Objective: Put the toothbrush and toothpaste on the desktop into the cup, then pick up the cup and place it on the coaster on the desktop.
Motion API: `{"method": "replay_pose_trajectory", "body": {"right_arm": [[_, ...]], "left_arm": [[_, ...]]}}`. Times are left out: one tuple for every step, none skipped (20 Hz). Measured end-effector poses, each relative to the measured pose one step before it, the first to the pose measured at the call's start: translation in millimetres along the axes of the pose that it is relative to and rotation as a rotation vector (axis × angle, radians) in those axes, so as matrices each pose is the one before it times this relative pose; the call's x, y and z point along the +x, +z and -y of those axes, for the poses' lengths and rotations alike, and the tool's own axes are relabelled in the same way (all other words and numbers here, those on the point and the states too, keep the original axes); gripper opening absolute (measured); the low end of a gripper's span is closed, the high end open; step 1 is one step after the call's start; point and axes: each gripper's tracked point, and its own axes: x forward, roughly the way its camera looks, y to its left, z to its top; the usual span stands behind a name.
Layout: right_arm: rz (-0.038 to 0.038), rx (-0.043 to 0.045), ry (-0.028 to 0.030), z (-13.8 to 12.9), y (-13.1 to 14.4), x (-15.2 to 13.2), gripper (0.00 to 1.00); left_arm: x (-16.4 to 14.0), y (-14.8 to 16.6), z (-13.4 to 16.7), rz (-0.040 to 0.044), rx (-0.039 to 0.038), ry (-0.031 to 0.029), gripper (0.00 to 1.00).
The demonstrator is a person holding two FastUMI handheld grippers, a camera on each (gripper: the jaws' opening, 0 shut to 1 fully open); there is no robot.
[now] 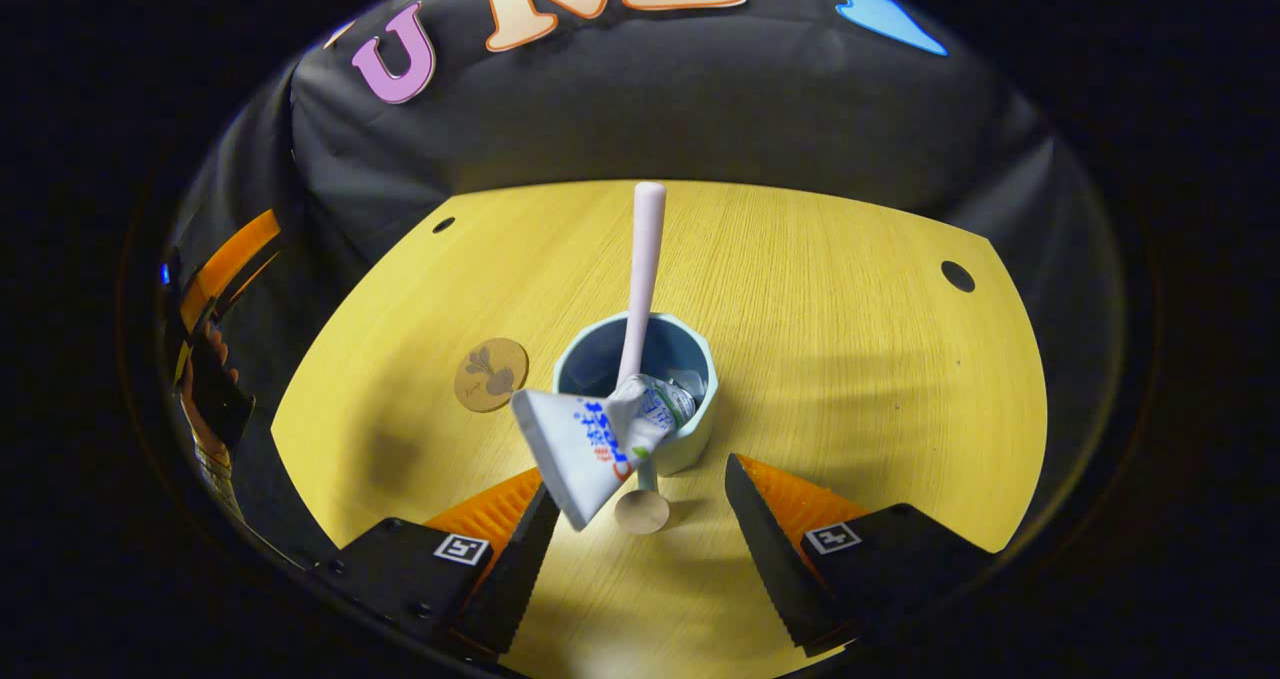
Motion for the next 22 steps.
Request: {"method": "replay_pose_trajectory", "body": {"right_arm": [[-0.02981,-0.01135,0.00303,0.75,-0.74,3.12,0.94],[-0.03187,-0.00681,0.00051,0.79,-2.16,3.19,0.93],[-0.02896,-0.00068,-0.00467,1.84,-1.57,3.47,0.96],[-0.02951,0.00158,-0.00152,1.35,-3.34,3.15,0.88],[-0.01864,-0.00059,-0.00221,1.56,-1.41,3.63,0.84],[-0.01648,-0.00226,-0.00154,-1.08,-0.70,2.69,0.81],[-0.01478,0.00070,0.00010,-1.08,-2.07,2.42,0.83],[-0.01227,0.00351,0.00480,-1.78,-0.86,2.56,0.86],[-0.01243,0.00481,0.00491,-1.14,-0.27,3.35,0.80],[-0.01410,0.00958,0.00745,-1.97,-2.15,2.22,0.75],[-0.01465,0.00483,-0.00186,-0.45,-1.80,2.15,0.70],[-0.01159,0.00294,-0.00330,-0.57,-1.64,1.86,0.65],[-0.00701,-0.00080,-0.01010,1.26,-0.98,0.77,0.60],[0.00083,-0.00670,-0.00361,-0.19,2.50,-5.50,0.55],[-0.00660,-0.01100,-0.01192,0.86,-2.58,3.61,0.50],[-0.00024,-0.01746,-0.02262,1.40,0.54,2.49,0.45],[-0.00189,-0.00981,-0.01683,-2.62,-1.25,2.18,0.40],[-0.00140,-0.00383,-0.00911,-2.55,-2.10,-0.15,0.35],[0.00235,-0.00087,-0.01050,2.06,1.05,0.59,0.30],[0.00315,0.00222,-0.01112,3.37,1.22,-1.92,0.29],[0.00019,-0.00273,-0.00951,0.16,-0.37,0.33,0.29],[-0.00060,-0.00097,-0.01144,-0.18,-0.90,-1.28,0.28]], "left_arm": [[-3.36,0.47,-7.83,-0.00164,0.00137,0.02273,0.93],[-2.78,-1.89,-7.32,-0.00301,0.00041,0.02138,0.93],[-1.91,-0.25,-5.94,-0.00280,-0.00147,0.01869,0.94],[-2.92,-0.46,-5.03,-0.00265,-0.00340,0.01547,0.94],[-2.53,-0.08,-4.08,-0.00217,-0.00403,0.01177,0.94],[-1.76,-1.17,-3.54,-0.00292,-0.00450,0.01081,0.94],[-1.41,-1.77,-3.12,-0.00559,-0.00362,0.00880,0.92],[-0.99,-5.62,-3.31,-0.00769,-0.00243,0.00983,0.94],[-0.90,-4.75,-1.81,-0.01329,-0.00171,0.00748,0.94],[-1.08,-1.94,-0.12,-0.00643,-0.00309,0.00496,0.94],[-0.60,-1.12,1.34,-0.00444,-0.00555,0.00158,0.94],[0.28,-3.21,2.40,-0.00741,-0.00539,-0.00263,0.94],[-0.01,-2.06,2.91,-0.00266,-0.00374,-0.00635,0.94],[-1.64,-3.49,1.57,-0.00738,0.00051,-0.00313,0.94],[0.31,-0.83,1.13,-0.00349,0.00193,-0.00344,0.94],[1.32,-1.32,1.89,-0.00235,0.00133,-0.00457,0.94],[0.69,0.39,1.45,-0.00094,0.00029,-0.00478,0.94],[-0.03,0.65,0.51,-0.00033,0.00103,-0.00263,0.94],[0.97,-0.34,0.99,-0.00244,0.00198,-0.00293,0.94],[0.15,-0.87,0.31,-0.00176,0.00164,-0.00287,0.94],[-0.74,-0.61,-0.52,-0.00181,-0.00033,-0.00270,0.94],[-0.47,-1.03,-0.10,-0.00264,0.00008,-0.00424,0.94]]}}
